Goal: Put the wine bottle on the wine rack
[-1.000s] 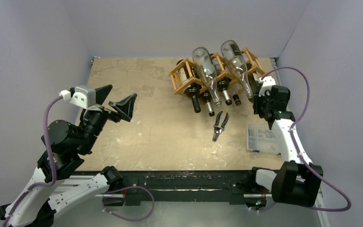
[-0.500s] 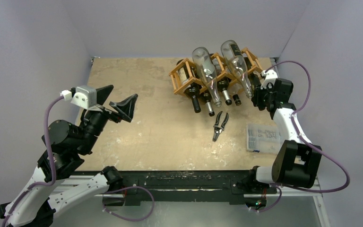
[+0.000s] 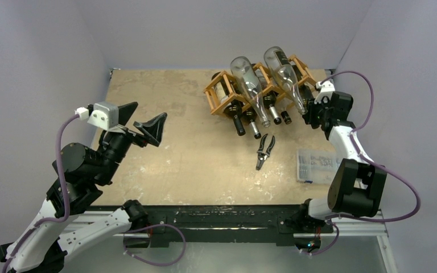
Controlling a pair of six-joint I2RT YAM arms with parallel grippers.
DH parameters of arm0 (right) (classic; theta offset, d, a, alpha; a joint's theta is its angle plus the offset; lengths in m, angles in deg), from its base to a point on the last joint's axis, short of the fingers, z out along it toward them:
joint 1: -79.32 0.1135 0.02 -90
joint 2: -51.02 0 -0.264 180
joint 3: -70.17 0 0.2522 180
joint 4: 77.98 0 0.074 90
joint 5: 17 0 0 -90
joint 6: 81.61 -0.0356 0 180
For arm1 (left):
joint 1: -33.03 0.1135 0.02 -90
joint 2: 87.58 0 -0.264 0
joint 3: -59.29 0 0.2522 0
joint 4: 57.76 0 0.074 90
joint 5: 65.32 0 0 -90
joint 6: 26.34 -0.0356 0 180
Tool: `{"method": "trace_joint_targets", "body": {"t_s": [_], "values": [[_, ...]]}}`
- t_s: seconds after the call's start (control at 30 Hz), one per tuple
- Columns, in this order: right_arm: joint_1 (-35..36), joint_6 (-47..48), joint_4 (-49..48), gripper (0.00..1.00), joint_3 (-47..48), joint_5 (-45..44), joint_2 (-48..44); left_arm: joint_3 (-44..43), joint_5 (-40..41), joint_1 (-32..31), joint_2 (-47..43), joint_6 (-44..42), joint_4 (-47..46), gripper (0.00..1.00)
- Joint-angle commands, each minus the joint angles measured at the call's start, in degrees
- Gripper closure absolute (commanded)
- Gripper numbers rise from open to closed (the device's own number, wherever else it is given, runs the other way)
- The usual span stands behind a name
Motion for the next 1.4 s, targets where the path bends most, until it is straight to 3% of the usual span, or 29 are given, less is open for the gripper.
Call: {"method": "trace_joint_targets", "body": {"t_s": [0.0, 0.27, 0.5, 1.03, 1.2, 1.27, 1.37], "values": [[0.2, 3.0, -10.4, 1.0, 5.0, 5.6, -1.0, -1.1, 0.2, -0.3, 0.7, -0.6, -1.3, 0.06], [0.3, 8.9, -8.7, 1.0, 4.4, 8.5, -3.3, -1.1, -0.1, -0.3, 0.9, -0.6, -1.3, 0.07], [0.3, 10.3, -7.7, 1.0, 7.6, 5.6, -0.7, -1.1, -0.1, -0.3, 1.0, -0.6, -1.3, 0.07], [0.6, 3.0, -6.3, 1.0, 17.1, 1.9, 7.9, -1.1, 0.1, -0.4, 1.4, -0.7, -1.3, 0.07], [0.7, 2.4, -6.8, 0.94, 17.2, 1.6, 10.2, -1.0, 0.4, -0.3, 1.3, -0.8, -1.4, 0.07], [0.7, 1.8, -7.8, 0.86, 16.3, 1.3, 10.4, -1.0, 0.6, -0.3, 1.4, -0.9, -1.4, 0.07], [0.8, 1.6, -7.6, 0.65, 15.2, 0.3, 10.1, -1.0, 0.6, -0.4, 1.6, -0.9, -1.4, 0.07]]}}
